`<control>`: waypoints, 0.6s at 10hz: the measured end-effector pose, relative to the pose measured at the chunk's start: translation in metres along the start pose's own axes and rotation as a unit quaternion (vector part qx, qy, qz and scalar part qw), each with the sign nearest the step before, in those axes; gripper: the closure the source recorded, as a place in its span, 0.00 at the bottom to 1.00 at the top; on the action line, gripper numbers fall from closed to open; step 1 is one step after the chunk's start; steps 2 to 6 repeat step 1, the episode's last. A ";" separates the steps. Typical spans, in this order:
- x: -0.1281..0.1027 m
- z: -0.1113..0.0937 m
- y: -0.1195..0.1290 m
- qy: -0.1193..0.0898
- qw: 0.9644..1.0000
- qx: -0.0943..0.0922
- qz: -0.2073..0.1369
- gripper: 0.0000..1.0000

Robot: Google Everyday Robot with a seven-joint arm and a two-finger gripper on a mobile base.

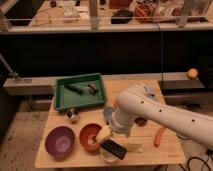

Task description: Place eraser in paper cup

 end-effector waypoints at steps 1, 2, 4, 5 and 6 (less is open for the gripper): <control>0.000 0.000 0.000 0.000 1.000 0.000 0.000 0.20; 0.000 0.000 0.000 0.000 1.000 0.000 0.000 0.20; 0.000 0.000 0.000 0.000 1.000 0.000 0.000 0.20; 0.000 0.000 0.000 0.000 1.000 0.000 0.000 0.20; 0.000 0.000 0.000 0.000 1.000 0.000 0.000 0.20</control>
